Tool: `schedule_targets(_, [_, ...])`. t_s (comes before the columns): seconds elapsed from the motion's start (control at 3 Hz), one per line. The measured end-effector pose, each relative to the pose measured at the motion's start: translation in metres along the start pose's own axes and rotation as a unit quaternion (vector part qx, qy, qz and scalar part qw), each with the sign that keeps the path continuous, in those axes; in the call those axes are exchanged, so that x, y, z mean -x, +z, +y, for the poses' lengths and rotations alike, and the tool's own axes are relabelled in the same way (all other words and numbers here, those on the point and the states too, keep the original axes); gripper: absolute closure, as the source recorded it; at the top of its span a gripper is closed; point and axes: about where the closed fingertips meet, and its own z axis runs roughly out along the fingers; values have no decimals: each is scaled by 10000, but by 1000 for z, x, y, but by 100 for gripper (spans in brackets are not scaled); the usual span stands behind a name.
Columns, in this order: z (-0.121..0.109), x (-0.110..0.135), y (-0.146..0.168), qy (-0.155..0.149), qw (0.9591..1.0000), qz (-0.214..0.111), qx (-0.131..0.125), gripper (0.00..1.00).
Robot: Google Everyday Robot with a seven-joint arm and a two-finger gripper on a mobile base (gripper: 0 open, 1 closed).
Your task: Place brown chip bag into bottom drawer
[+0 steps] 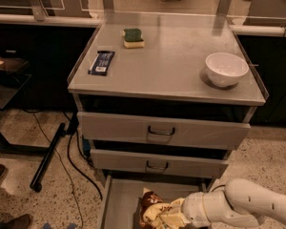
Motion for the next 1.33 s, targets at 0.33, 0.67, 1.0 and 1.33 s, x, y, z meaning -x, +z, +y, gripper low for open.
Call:
schedule_targets(0.33, [-23, -20, 30, 285, 9984, -457, 164, 100])
schedule_targets(0.67, [-51, -36, 57, 591, 9955, -696, 234, 100])
schedule_targets(1.0, [-51, -36, 57, 591, 9955, -696, 235, 100])
schedule_targets(1.33, [-64, -39, 73, 686, 9929, -911, 328, 100])
